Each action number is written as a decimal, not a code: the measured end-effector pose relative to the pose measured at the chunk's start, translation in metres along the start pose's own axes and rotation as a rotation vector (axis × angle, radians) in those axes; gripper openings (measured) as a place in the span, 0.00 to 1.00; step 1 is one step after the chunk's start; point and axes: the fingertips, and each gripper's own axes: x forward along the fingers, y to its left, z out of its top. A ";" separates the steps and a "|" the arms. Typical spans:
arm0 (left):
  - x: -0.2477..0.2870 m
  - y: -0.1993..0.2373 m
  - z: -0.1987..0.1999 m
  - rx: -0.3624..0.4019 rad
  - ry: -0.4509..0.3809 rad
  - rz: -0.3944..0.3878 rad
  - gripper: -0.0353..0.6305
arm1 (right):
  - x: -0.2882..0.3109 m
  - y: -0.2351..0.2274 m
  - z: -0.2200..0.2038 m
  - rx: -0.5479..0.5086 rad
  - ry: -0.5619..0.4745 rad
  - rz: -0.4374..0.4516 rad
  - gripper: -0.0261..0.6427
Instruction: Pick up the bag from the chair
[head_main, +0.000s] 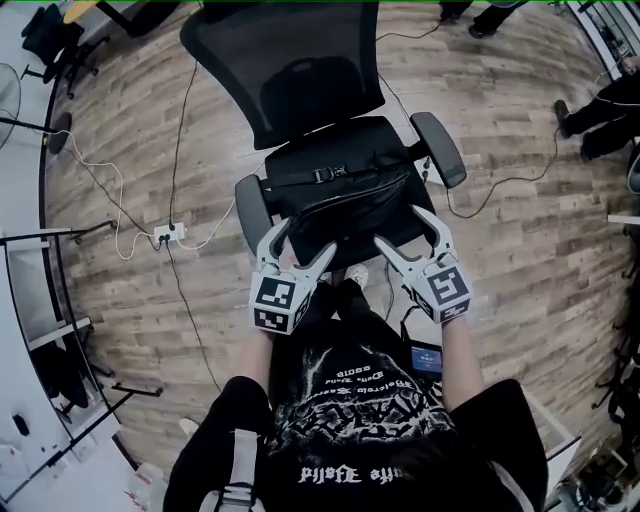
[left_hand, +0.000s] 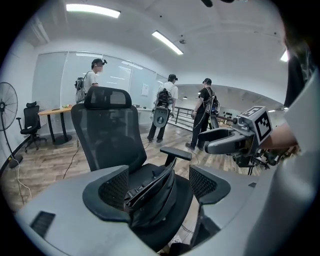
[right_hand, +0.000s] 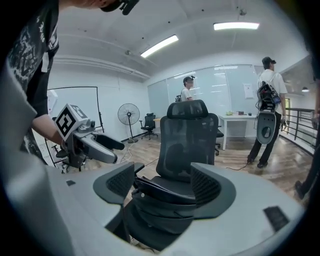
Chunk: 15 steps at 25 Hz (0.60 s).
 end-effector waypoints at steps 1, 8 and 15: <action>0.005 0.006 0.000 -0.002 0.010 -0.004 0.63 | 0.006 -0.007 0.000 -0.016 0.012 0.007 0.56; 0.049 0.040 -0.026 -0.039 0.092 -0.002 0.63 | 0.062 -0.050 -0.018 -0.112 0.111 0.111 0.56; 0.105 0.055 -0.054 0.017 0.192 -0.065 0.63 | 0.113 -0.062 -0.051 -0.260 0.224 0.259 0.56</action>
